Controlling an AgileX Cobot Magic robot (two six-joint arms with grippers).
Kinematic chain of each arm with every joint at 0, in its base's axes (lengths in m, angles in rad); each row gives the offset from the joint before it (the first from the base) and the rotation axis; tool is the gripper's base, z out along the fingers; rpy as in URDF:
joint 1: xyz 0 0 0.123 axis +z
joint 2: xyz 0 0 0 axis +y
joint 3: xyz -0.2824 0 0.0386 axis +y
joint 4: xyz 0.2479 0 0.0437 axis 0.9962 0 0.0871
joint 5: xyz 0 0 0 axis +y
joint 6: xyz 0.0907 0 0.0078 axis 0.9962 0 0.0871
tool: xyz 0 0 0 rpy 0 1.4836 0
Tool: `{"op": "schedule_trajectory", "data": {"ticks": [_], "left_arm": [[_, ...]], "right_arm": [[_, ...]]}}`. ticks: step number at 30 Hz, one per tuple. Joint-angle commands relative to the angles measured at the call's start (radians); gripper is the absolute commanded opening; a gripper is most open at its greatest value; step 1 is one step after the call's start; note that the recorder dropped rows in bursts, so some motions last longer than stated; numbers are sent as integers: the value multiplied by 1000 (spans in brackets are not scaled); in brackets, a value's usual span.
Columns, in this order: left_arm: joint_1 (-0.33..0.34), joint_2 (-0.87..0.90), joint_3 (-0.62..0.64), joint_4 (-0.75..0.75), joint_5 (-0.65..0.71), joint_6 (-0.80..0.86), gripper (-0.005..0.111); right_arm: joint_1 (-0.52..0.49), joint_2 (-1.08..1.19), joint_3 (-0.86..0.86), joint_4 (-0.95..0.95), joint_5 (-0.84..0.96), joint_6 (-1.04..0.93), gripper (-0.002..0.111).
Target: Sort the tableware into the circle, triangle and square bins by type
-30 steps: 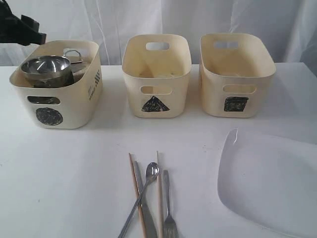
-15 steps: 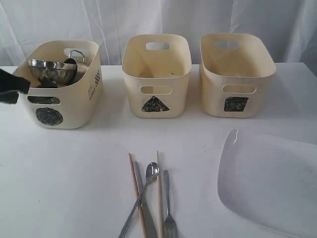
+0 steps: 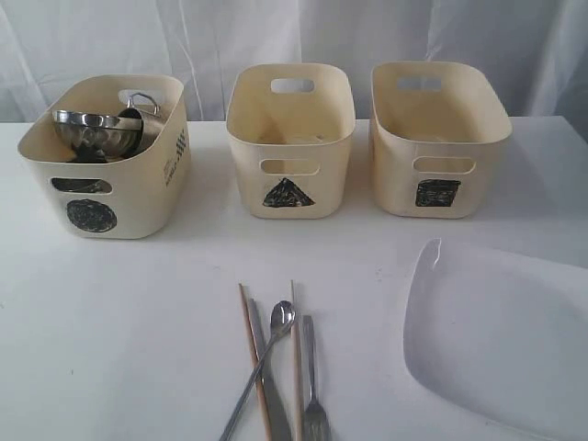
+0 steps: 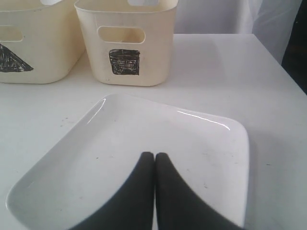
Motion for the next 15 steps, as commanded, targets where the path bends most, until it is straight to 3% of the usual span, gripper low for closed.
{"op": "schedule_trajectory", "data": {"ticks": [1,3,6,10,15], "left_arm": [[3,-192,97,-1,275,-49,0],[3,-251,131,-29,384,-64,0],[2,-254,104,-90,442,-86,0],[2,-254,88,-215,421,-95,0],[2,-254,88,-259,469,-96,0]], "right_arm": [[-5,-6,0,0,-8,-5,0],[-5,-6,0,0,-8,-5,0],[-5,-6,0,1,-8,-5,0],[-5,-6,0,1,-8,-5,0],[-5,-6,0,1,-8,-5,0]]}}
